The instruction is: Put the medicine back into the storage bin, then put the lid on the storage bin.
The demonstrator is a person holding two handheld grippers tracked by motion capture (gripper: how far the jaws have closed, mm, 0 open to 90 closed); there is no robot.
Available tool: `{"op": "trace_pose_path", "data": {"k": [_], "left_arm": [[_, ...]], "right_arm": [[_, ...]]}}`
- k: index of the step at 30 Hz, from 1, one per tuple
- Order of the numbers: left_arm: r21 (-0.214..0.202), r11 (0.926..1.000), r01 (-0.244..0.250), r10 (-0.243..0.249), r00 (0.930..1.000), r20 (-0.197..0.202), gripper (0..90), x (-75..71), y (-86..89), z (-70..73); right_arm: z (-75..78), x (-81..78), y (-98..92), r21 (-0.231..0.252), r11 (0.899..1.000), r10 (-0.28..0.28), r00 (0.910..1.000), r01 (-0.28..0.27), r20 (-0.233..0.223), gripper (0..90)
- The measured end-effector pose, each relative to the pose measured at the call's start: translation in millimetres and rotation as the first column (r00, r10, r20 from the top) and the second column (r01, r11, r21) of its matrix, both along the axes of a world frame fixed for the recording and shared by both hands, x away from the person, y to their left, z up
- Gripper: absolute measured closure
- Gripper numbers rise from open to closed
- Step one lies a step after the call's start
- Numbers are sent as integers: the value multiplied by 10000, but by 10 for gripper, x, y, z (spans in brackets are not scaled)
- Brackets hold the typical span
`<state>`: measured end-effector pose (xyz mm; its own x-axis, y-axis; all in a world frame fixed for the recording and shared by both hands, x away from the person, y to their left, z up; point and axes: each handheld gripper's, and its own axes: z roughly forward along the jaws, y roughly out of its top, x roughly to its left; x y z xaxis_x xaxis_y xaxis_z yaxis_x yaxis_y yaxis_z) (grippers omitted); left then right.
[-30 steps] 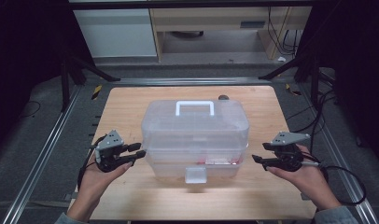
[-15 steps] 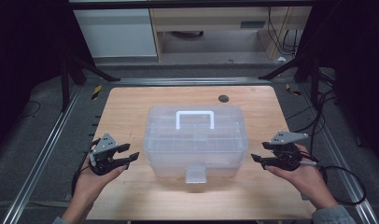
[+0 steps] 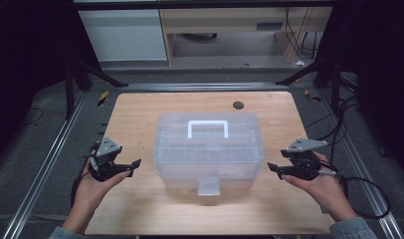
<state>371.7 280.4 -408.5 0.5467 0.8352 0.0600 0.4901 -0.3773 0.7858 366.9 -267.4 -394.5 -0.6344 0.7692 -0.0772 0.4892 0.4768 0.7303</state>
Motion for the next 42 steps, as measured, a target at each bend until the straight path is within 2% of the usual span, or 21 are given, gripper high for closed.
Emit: {"op": "trace_pose_path", "data": {"k": [4,9,10,11,13,17,19,23,24,26,27,28,30,32,35,36,37,39,40,41,42], "left_arm": [[-139,9998,-170,168,9998,-96,138,98,42,-15],[-20,9994,-351,350,9992,-210,118,242,66,-21],[-20,9994,-351,350,9992,-210,115,242,66,-21],[31,9990,-447,448,9987,-262,114,328,78,-18],[106,9986,-519,522,9981,-338,110,396,86,-18],[85,9976,-681,682,9976,-129,118,530,105,-4],[109,9971,-755,757,9970,-154,116,609,113,-5],[151,9959,-887,892,9954,-342,111,721,113,-34],[59,9967,-812,814,9959,-390,99,792,110,-75],[-78,9958,-909,904,9949,-453,100,845,104,-117],[-53,9954,-961,956,9935,-611,98,941,92,-196],[-29,9949,-1012,1008,9925,-685,96,985,82,-239],[123,9946,-1027,1033,9911,-837,90,1058,65,-314],[440,9938,-1018,1061,9882,-1102,78,1129,41,-409],[486,9946,-916,979,9840,-1491,78,1187,28,-518],[623,9926,-1041,1129,9805,-1611,75,1218,35,-597],[662,9918,-1094,1191,9787,-1674,75,1228,42,-623],[641,9898,-1269,1368,9731,-1851,73,1254,66,-707],[641,9898,-1269,1368,9731,-1851,73,1254,66,-707],[749,9876,-1382,1504,9695,-1936,73,1266,75,-763],[757,9871,-1413,1536,9690,-1937,73,1266,76,-781]], "right_arm": [[-12,21,-11,-111,9998,-172,9999,172,-8,288],[-11,74,-21,-151,9978,-644,9979,645,119,238],[-13,96,-28,-159,9965,-817,9966,819,122,232],[-16,125,-38,-161,9947,-1010,9947,1013,201,223],[-20,168,-58,-106,9921,-1245,9920,1247,221,212],[-46,283,-105,-18,9849,-1733,9847,1733,169,198],[-69,334,-115,-150,9810,-1935,9810,1936,133,191],[-115,430,-145,-112,9753,-2207,9753,2207,71,191],[-155,518,-176,-11,9691,-2465,9691,2466,113,201],[-170,550,-188,28,9666,-2563,9666,2562,98,207],[-226,648,-228,233,9572,-2888,9574,2886,60,219],[-255,693,-248,314,9528,-3022,9532,3021,-5,224],[-317,782,-278,361,9452,-3243,9459,3244,-88,232],[-372,851,-296,320,9420,-3337,9426,3340,-128,238],[-440,923,-320,375,9365,-3477,9372,3485,-273,242],[-518,990,-335,495,9312,-3587,9320,3612,-527,246],[-555,1016,-334,441,9284,-3663,9286,3690,-589,250],[-625,1065,-328,381,9285,-3657,9275,3693,-774,250],[-661,1087,-320,280,9289,-3660,9270,3692,-822,248],[-687,1103,-310,179,9295,-3656,9268,3683,-854,245],[-722,1124,-300,45,9302,-3653,9272,3669,-824,244]]}}
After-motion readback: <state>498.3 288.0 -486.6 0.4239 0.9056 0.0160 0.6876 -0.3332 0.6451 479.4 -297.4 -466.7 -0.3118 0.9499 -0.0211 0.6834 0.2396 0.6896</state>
